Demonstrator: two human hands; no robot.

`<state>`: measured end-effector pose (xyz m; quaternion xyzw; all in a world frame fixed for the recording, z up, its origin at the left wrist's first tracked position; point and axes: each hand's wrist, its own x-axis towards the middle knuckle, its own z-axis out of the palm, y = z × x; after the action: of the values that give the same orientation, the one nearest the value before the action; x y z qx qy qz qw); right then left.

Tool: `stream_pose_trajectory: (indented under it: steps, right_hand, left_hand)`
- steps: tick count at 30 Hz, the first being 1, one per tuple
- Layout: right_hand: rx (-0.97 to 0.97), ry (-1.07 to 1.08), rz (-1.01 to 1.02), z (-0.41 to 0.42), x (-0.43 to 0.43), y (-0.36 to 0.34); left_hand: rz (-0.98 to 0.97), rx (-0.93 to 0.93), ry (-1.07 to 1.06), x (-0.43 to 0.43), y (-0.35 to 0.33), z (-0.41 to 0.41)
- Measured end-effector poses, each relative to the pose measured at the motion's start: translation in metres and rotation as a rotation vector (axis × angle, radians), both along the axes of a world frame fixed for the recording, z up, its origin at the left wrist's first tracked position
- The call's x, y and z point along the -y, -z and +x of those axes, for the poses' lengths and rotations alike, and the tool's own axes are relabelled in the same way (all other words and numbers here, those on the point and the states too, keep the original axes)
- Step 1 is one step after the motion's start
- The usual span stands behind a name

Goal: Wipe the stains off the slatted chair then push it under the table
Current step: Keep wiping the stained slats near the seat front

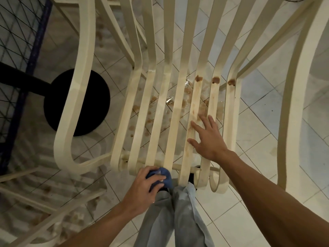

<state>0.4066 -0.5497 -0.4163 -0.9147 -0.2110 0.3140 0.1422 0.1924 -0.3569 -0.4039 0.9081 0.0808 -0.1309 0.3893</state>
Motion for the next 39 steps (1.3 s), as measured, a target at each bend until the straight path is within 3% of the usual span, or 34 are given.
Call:
stream_pose_trajectory:
  steps: [4, 8, 16, 20, 24, 39]
  right_hand:
    - [-0.048, 0.224, 0.205, 0.006, 0.001, -0.021]
    - [-0.067, 0.244, 0.215, 0.026, 0.009, -0.043]
    - [-0.016, 0.238, 0.171, 0.08, 0.017, -0.067]
    - [-0.026, 0.264, 0.142, 0.101, 0.013, -0.062]
    - [-0.052, 0.26, 0.08, 0.115, 0.009, -0.059]
    - [-0.022, 0.131, -0.04, 0.157, -0.006, -0.027]
  left_hand:
    - [-0.078, -0.032, -0.324, 0.01, -0.023, 0.039]
    - [-0.121, -0.062, -0.561, 0.02, -0.052, 0.097]
    - [-0.322, -0.011, -0.798, 0.029, -0.076, 0.195]
    - [-0.545, -0.152, -0.887, 0.02, -0.066, 0.238]
    - [-0.582, -0.301, -0.807, 0.01, -0.057, 0.273]
    - [-0.119, -0.063, -0.328, -0.006, -0.025, 0.37]
